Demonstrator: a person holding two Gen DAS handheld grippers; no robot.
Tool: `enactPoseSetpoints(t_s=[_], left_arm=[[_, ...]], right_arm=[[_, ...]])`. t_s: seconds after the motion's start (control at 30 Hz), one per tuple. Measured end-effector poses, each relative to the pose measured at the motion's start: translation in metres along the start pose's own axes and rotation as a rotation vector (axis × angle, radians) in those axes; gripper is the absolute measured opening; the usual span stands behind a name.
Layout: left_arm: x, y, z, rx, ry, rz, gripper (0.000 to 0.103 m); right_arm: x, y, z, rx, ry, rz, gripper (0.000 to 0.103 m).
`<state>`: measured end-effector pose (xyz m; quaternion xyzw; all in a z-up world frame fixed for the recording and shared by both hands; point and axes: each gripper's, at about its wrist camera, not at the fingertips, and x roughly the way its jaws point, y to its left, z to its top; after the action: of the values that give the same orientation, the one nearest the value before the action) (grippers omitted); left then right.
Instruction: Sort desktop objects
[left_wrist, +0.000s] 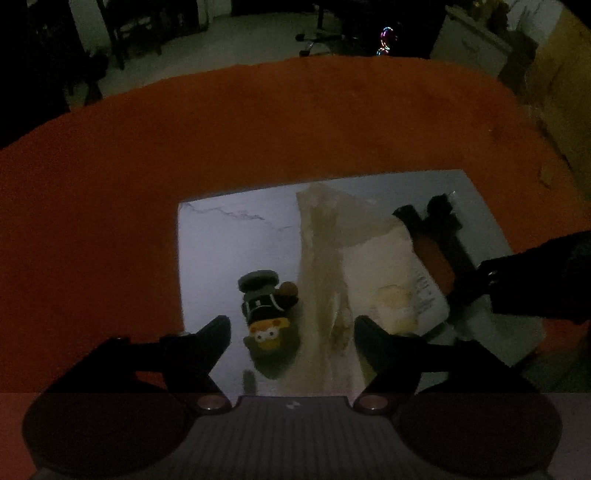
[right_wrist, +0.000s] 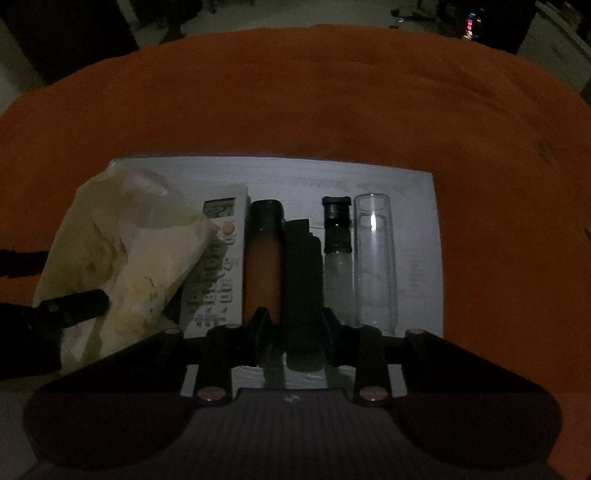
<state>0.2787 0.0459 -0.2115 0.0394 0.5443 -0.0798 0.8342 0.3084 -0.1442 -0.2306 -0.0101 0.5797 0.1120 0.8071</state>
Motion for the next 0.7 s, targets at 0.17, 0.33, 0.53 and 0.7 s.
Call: enactPoseSetpoints(t_s=[0.17, 0.33, 0.53, 0.7], left_arm=[[-0.002, 0.009, -0.006, -0.068, -0.005, -0.076, 0.016], [-0.021, 0.010, -0.013, -0.011, -0.076, -0.087, 0.011], [-0.032, 0.021, -0.013, -0.037, -0.094, -0.109, 0.011], [-0.028, 0.021, -0.014, -0.069, -0.092, -0.110, 0.069]], right_arm=[[-0.001, -0.011, -0.006, 0.076, 0.018, 0.026, 0.026], [-0.011, -0.004, -0.014, -0.022, 0.052, 0.007, 0.017], [-0.022, 0.003, -0.014, -0.055, 0.038, -0.020, 0.008], [-0.009, 0.007, -0.008, -0.051, 0.051, -0.058, 0.025]])
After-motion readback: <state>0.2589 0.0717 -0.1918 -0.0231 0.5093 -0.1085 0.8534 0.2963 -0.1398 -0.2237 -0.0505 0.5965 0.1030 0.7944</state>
